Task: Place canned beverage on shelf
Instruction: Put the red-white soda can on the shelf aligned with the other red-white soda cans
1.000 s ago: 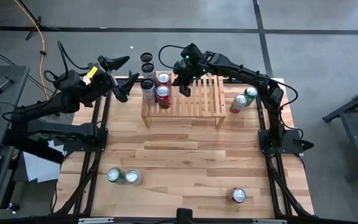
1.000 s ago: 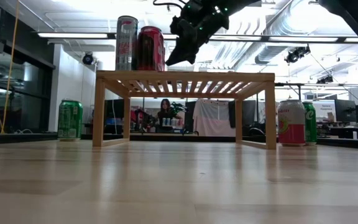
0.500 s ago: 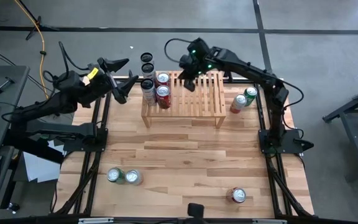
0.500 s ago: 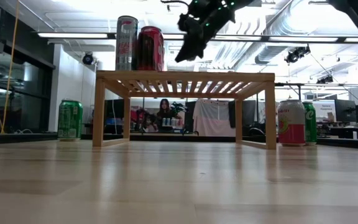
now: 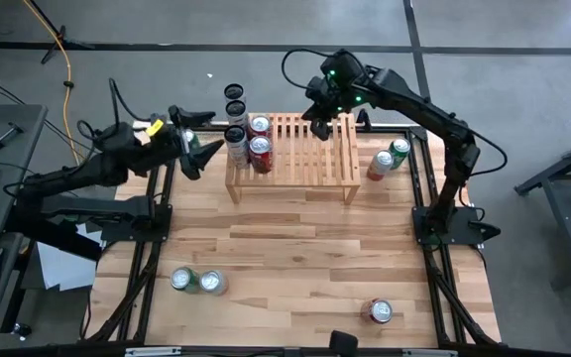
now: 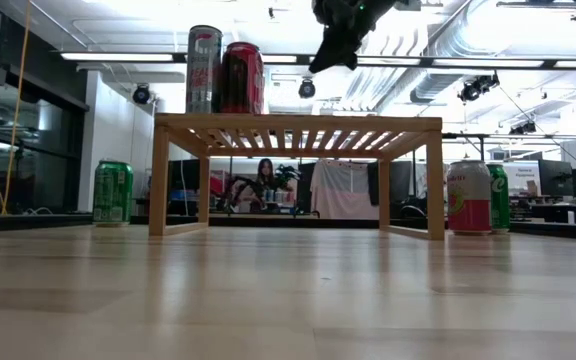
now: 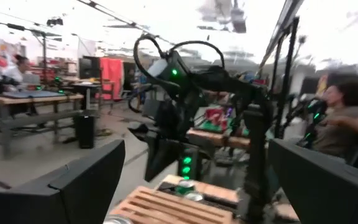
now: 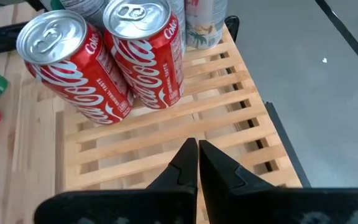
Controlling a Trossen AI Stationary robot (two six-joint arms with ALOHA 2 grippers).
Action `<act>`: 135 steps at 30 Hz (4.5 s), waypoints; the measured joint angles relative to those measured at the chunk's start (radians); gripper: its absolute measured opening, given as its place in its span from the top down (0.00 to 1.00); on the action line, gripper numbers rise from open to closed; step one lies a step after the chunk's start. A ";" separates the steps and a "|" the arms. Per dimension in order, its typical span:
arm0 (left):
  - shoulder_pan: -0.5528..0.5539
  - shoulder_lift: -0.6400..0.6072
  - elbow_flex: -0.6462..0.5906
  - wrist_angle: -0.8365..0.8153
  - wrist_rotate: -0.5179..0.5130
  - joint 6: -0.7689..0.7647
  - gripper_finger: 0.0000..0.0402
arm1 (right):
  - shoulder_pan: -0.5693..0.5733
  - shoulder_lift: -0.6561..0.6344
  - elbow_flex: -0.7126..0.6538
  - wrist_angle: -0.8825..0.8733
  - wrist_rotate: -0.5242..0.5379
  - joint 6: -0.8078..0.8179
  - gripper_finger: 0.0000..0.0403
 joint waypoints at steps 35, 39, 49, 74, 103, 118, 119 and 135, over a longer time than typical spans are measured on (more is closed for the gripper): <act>0.000 -0.280 -0.294 0.146 -0.020 -0.191 0.04 | 0.091 -0.025 0.000 -0.129 -0.026 0.182 1.00; 0.000 -0.261 -0.294 0.145 -0.039 -0.198 0.04 | 0.113 -0.052 0.000 -0.283 -0.028 0.115 1.00; 0.000 -0.218 -0.294 0.151 -0.103 -0.360 0.04 | 0.254 -0.461 -0.411 -0.152 -0.063 0.209 1.00; -0.003 -0.115 -0.265 0.155 0.063 -0.299 0.04 | 0.551 -0.987 -1.147 0.879 0.258 0.587 1.00; -0.387 0.013 -0.139 -0.109 -0.034 -0.175 0.04 | 0.566 -0.843 -1.117 1.126 0.180 0.720 0.97; -0.586 0.115 -0.051 -0.088 -0.333 -0.136 0.04 | 0.687 -0.591 -0.556 0.411 0.276 0.415 0.32; -0.586 0.115 -0.040 -0.100 -0.338 -0.133 0.04 | 0.689 -0.571 -0.528 0.371 0.276 0.397 0.29; -0.551 0.114 -0.022 -0.135 -0.396 -0.163 0.04 | 0.839 -0.385 -0.287 -0.254 0.081 0.861 0.21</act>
